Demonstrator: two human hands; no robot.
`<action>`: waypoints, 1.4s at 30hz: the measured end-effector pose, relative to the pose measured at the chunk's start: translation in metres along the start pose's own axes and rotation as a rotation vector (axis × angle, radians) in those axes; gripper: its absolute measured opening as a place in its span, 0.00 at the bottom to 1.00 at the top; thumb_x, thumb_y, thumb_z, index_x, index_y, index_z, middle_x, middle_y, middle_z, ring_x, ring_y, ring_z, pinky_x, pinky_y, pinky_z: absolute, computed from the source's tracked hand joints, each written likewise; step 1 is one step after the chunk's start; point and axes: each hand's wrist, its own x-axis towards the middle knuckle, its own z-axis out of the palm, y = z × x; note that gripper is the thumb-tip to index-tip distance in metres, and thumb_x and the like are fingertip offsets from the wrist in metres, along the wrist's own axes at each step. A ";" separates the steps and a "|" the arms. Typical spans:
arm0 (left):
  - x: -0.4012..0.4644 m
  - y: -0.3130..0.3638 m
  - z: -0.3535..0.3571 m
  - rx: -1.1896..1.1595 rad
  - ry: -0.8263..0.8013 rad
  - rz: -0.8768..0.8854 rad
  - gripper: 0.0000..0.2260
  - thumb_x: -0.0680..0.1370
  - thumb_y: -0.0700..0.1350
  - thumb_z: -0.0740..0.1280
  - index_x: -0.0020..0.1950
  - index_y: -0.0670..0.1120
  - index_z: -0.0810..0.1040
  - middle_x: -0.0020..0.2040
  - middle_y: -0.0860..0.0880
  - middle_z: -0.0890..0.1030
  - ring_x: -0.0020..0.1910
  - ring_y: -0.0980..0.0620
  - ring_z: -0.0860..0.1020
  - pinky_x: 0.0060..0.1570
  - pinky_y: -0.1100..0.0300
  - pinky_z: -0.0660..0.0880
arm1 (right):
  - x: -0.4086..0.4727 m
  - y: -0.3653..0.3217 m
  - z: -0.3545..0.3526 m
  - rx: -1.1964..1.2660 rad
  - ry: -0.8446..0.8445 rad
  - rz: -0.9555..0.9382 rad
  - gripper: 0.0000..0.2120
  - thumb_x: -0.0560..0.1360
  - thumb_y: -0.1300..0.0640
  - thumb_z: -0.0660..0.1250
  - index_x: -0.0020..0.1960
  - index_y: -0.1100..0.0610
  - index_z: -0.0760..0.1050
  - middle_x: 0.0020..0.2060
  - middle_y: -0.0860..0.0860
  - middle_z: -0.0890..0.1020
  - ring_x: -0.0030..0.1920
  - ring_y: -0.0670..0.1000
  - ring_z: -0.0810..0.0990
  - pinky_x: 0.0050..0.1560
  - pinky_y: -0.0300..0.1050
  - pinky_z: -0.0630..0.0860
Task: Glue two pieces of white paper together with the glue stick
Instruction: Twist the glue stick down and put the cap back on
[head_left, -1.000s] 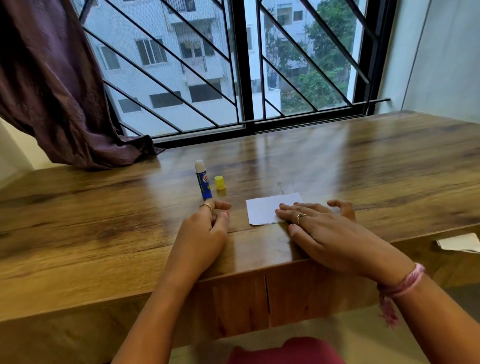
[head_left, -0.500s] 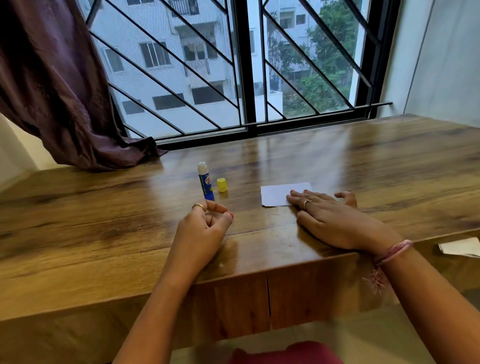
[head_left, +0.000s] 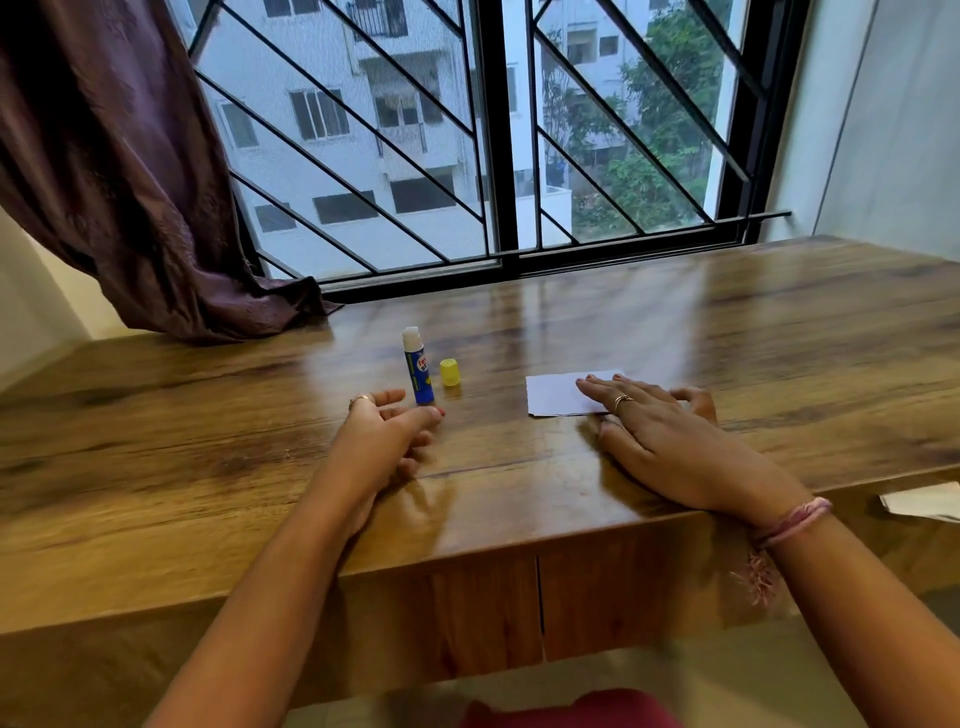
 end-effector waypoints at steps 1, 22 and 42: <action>0.006 0.001 -0.004 0.054 0.019 0.013 0.27 0.73 0.44 0.73 0.68 0.46 0.65 0.54 0.46 0.76 0.42 0.51 0.78 0.33 0.61 0.76 | 0.000 -0.001 0.000 0.010 0.009 -0.004 0.26 0.78 0.44 0.45 0.76 0.42 0.52 0.76 0.41 0.56 0.75 0.40 0.49 0.60 0.39 0.44; 0.079 -0.005 -0.012 0.285 0.041 0.205 0.24 0.68 0.50 0.78 0.60 0.45 0.76 0.53 0.49 0.81 0.51 0.52 0.80 0.48 0.60 0.77 | -0.022 -0.028 -0.011 -0.066 0.299 -0.255 0.09 0.71 0.62 0.69 0.50 0.55 0.83 0.41 0.49 0.84 0.42 0.52 0.82 0.42 0.42 0.74; 0.027 0.009 0.014 -0.181 -0.590 0.273 0.17 0.68 0.46 0.75 0.56 0.45 0.82 0.55 0.41 0.83 0.57 0.44 0.81 0.56 0.57 0.77 | 0.015 -0.071 0.006 0.683 0.089 -0.031 0.08 0.74 0.44 0.67 0.51 0.44 0.77 0.31 0.40 0.76 0.32 0.38 0.75 0.36 0.32 0.66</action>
